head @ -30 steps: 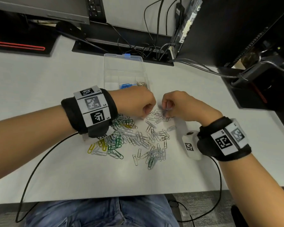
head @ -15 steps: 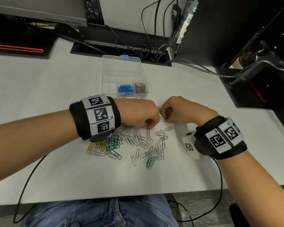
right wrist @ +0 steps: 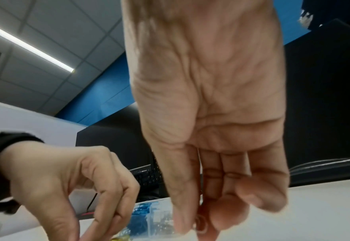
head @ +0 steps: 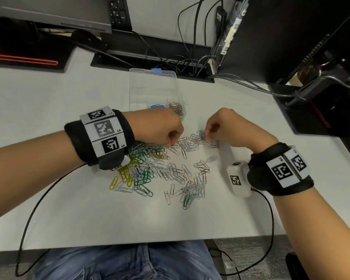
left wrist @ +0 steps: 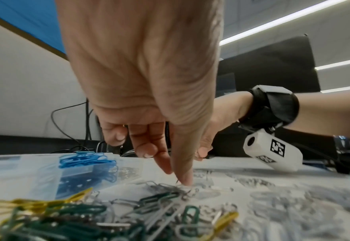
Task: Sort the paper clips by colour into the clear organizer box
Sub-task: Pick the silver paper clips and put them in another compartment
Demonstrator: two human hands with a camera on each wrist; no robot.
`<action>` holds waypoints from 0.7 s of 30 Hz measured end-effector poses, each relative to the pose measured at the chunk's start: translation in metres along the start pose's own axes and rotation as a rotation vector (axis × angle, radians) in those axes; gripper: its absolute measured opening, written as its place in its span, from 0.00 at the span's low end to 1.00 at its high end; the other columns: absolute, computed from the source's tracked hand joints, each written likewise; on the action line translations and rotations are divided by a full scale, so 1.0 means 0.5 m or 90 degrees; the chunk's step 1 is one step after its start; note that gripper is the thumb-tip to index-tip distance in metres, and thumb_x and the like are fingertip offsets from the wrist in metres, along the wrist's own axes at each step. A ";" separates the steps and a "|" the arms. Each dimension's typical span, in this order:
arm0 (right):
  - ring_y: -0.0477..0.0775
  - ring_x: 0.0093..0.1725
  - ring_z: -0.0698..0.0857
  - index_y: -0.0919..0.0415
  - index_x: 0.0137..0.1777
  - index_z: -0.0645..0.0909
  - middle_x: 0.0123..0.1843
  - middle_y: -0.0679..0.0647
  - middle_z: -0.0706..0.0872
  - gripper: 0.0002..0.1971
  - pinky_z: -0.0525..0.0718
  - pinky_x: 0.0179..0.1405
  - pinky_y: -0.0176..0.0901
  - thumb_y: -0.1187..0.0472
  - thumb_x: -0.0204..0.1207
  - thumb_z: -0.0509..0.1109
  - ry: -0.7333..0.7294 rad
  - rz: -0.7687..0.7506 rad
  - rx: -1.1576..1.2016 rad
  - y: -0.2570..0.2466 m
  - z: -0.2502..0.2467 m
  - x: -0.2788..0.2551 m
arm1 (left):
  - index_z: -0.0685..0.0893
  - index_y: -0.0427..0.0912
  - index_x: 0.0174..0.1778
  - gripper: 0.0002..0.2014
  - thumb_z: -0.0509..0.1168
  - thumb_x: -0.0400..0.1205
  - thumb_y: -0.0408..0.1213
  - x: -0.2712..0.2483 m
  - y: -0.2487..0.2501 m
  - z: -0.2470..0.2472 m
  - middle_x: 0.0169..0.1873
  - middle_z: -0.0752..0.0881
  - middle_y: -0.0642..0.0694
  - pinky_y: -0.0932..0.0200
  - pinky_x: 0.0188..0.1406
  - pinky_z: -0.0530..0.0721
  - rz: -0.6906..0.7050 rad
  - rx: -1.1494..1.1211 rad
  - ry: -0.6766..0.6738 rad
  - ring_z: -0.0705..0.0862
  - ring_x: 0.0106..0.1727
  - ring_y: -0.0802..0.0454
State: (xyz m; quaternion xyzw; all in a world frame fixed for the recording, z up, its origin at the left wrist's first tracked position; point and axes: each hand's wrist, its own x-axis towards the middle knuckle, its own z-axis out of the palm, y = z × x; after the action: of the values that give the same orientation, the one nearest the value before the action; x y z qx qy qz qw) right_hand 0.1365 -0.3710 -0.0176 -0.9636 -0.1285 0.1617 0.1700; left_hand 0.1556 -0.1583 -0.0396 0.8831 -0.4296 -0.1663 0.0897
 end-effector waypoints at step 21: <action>0.44 0.32 0.77 0.58 0.39 0.86 0.32 0.47 0.81 0.09 0.71 0.29 0.28 0.74 0.68 0.72 0.034 -0.020 -0.013 -0.018 -0.001 0.060 | 0.81 0.49 0.43 0.06 0.65 0.76 0.32 0.024 0.037 0.021 0.40 0.82 0.53 0.54 0.41 0.80 0.074 0.105 -0.027 0.81 0.42 0.52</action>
State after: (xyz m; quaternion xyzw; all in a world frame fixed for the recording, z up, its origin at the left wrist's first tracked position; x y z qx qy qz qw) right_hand 0.1624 -0.3540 -0.0217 -0.9670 -0.1408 0.1318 0.1663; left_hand 0.1450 -0.1793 -0.0464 0.8572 -0.4941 -0.1440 0.0173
